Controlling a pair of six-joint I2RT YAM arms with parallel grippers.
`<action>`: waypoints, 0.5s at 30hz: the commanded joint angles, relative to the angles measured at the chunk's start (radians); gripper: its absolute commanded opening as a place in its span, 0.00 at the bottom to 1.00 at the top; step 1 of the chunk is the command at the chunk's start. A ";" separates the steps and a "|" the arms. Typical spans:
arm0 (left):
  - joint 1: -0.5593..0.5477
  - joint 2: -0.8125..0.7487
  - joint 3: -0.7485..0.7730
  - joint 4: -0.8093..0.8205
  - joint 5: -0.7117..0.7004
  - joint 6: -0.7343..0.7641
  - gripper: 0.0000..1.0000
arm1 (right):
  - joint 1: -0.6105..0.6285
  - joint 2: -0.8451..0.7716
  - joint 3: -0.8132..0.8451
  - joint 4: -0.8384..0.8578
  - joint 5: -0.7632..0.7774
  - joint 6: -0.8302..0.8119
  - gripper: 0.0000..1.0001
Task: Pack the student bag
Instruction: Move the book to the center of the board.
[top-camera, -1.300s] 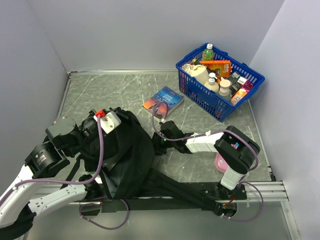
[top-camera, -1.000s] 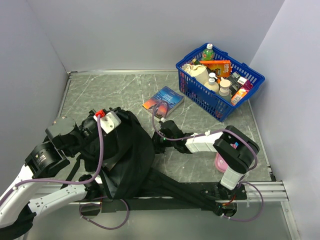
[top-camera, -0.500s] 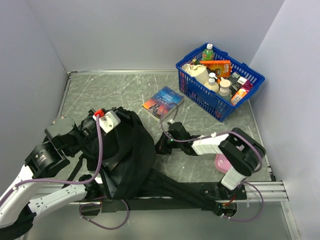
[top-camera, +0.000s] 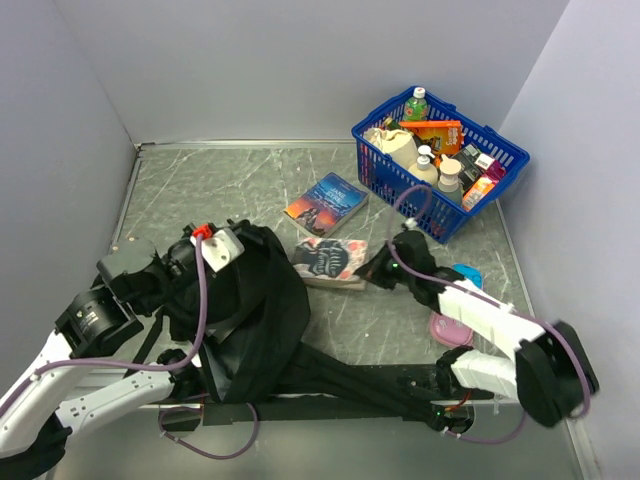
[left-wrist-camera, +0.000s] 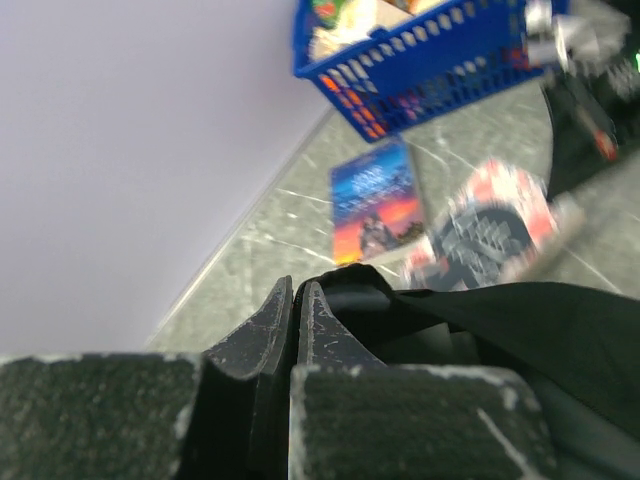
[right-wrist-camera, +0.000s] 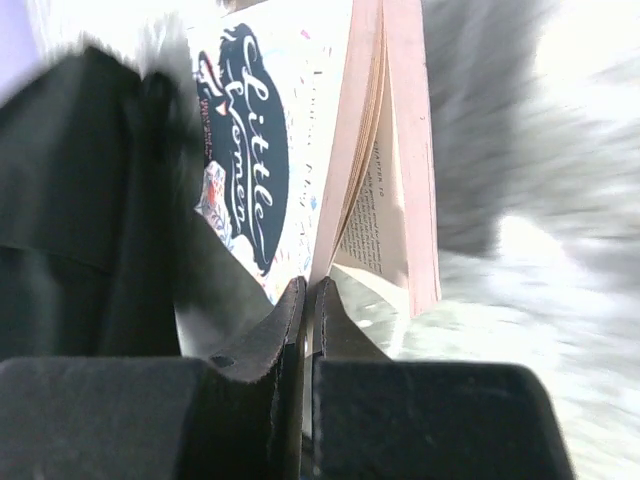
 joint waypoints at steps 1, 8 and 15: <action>0.003 -0.013 -0.057 0.072 0.096 -0.063 0.01 | -0.077 -0.122 0.019 -0.185 0.101 -0.104 0.00; 0.005 0.018 -0.221 0.124 0.220 -0.123 0.01 | -0.142 -0.241 0.008 -0.336 0.165 -0.141 0.00; 0.003 0.061 -0.283 0.187 0.285 -0.139 0.01 | -0.241 -0.146 0.134 -0.383 0.207 -0.245 0.01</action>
